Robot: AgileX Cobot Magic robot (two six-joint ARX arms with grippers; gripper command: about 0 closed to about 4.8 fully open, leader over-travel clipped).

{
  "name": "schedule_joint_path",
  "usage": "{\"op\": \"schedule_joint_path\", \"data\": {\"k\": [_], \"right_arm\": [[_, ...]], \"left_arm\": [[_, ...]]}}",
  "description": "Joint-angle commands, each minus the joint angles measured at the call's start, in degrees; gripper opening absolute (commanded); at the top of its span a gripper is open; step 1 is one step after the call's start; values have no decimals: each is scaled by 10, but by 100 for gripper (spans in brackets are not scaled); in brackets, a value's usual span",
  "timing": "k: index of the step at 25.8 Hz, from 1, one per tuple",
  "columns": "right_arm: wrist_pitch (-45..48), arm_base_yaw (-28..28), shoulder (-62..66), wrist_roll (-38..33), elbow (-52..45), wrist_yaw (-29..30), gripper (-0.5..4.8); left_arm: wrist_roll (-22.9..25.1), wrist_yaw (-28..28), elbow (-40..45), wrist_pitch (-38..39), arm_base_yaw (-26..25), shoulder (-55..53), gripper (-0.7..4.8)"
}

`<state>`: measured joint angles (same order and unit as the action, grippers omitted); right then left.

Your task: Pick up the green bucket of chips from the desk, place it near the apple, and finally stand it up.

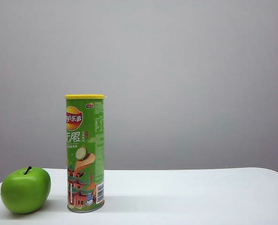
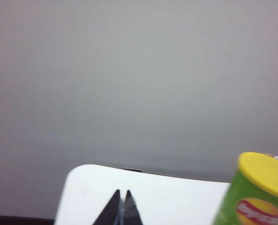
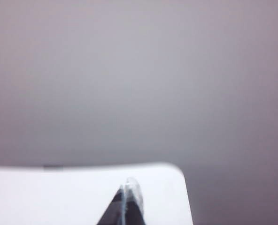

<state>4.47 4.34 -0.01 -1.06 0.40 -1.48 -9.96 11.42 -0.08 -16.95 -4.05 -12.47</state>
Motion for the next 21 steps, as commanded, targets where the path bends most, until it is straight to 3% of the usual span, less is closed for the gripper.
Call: {"op": "schedule_joint_path", "data": {"k": [1, 8, 11, 14, 18, 21], "right_arm": [[-84, 0, 1, -2, -3, -16, -5], [-84, 1, 1, -50, -3, -49, -5], [-109, 1, 1, -50, -3, -60, -5], [-121, 2, 1, -50, -3, -59, -5], [-113, 2, 1, -58, -3, -59, -4], [-101, 3, 0, -84, -3, -28, -4]], "left_arm": [[-30, 66, -3, 29, -79, 0, -5], [8, 47, -3, 74, -90, 0, -5], [9, 10, -3, 86, -83, 0, -5], [-2, 8, -3, 87, -77, 0, -5], [-30, -3, -3, 79, -31, 1, -5], [-40, -38, -4, 46, 49, 2, -5]]}}
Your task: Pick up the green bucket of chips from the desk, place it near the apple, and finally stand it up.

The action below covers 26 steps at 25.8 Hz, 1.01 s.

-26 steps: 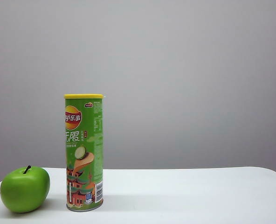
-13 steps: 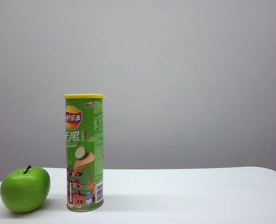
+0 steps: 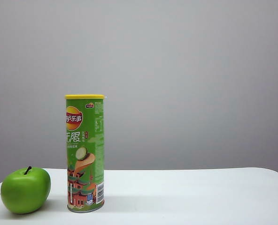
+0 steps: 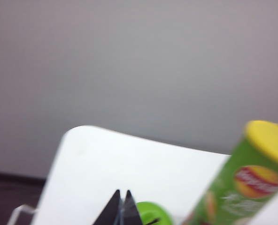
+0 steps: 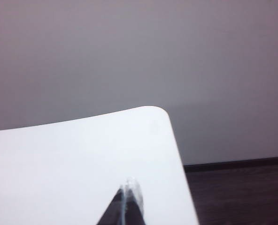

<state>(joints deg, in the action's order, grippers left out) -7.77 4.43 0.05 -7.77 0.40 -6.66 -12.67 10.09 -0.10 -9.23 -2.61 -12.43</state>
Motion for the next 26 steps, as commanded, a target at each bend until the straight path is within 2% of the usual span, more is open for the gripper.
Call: {"op": "schedule_joint_path", "data": {"k": [1, 3, 4, 7, 14, 26], "right_arm": [[24, 2, 0, -17, -3, 36, -4], [24, 2, 0, -17, -3, 67, -4], [24, 2, 0, -27, -3, 68, -5], [21, 2, 0, -45, -3, 65, -5], [17, 2, 0, -44, -3, 66, -4], [17, 2, -1, -43, -3, 66, -4]], "left_arm": [[-12, -26, -4, -36, 50, 4, -5], [-4, -38, -3, -37, 91, 17, -5], [19, -36, -3, -36, 102, 18, -5], [32, -40, -3, -32, 105, 17, -5], [30, -139, -3, -15, 105, 17, -2], [30, -139, -3, -14, 107, 24, -2]]}}
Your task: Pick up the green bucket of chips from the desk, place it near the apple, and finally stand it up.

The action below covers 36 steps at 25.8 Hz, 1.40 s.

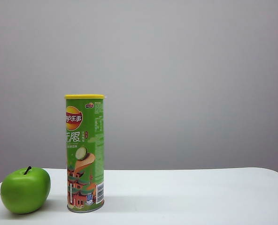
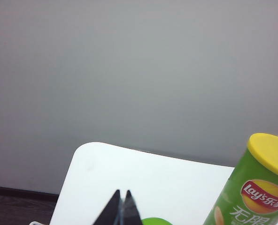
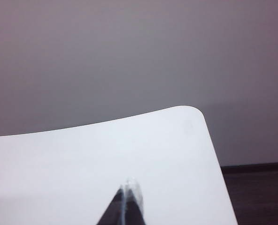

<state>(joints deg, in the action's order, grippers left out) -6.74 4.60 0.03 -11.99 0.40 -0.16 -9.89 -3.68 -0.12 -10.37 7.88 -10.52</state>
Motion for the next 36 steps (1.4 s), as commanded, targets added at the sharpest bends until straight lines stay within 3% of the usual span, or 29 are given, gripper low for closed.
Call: {"op": "schedule_joint_path", "data": {"k": [1, 4, 16, 36], "right_arm": [[6, 0, 0, -2, -3, 2, -4], [5, 0, 0, -1, -3, 1, -4], [-9, -2, 0, 0, -3, 3, -4], [-9, -2, 0, 0, -3, 3, -4]], "left_arm": [[2, 0, -2, 12, 2, 31, -2], [3, -2, -3, 45, 3, 106, -2], [2, 10, -2, 63, -33, 105, -2], [2, 13, -2, 65, -36, 105, -2]]}}
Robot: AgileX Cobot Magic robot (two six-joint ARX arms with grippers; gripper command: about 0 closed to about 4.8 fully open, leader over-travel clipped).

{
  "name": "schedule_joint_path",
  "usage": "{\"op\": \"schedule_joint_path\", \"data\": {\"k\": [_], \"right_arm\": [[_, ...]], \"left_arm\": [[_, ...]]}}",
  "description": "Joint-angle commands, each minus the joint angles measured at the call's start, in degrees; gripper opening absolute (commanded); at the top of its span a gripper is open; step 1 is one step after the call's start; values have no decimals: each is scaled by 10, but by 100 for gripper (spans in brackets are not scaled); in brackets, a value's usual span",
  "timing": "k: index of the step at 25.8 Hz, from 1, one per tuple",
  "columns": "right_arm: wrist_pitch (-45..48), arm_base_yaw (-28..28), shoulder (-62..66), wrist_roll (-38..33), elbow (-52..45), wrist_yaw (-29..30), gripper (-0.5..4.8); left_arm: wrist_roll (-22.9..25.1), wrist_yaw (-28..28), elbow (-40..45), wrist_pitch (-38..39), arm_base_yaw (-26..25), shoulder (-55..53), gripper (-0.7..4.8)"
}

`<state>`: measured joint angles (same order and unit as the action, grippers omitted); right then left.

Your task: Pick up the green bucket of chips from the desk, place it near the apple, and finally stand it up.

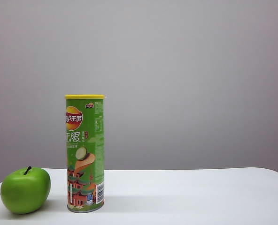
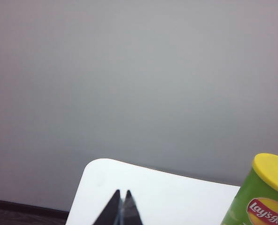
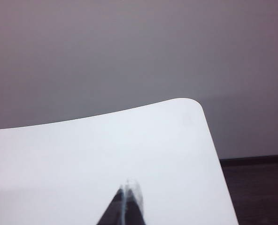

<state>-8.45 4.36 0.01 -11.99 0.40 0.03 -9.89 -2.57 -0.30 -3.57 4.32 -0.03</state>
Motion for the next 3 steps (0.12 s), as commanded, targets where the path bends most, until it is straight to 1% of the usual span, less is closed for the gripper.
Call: {"op": "schedule_joint_path", "data": {"k": [1, 3], "right_arm": [[8, 0, 0, 0, -3, 1, -5], [8, 0, 0, 0, -3, 1, -4]], "left_arm": [[2, 2, 0, -3, 0, 0, -2], [2, 2, 0, -3, 0, 0, -2]]}}
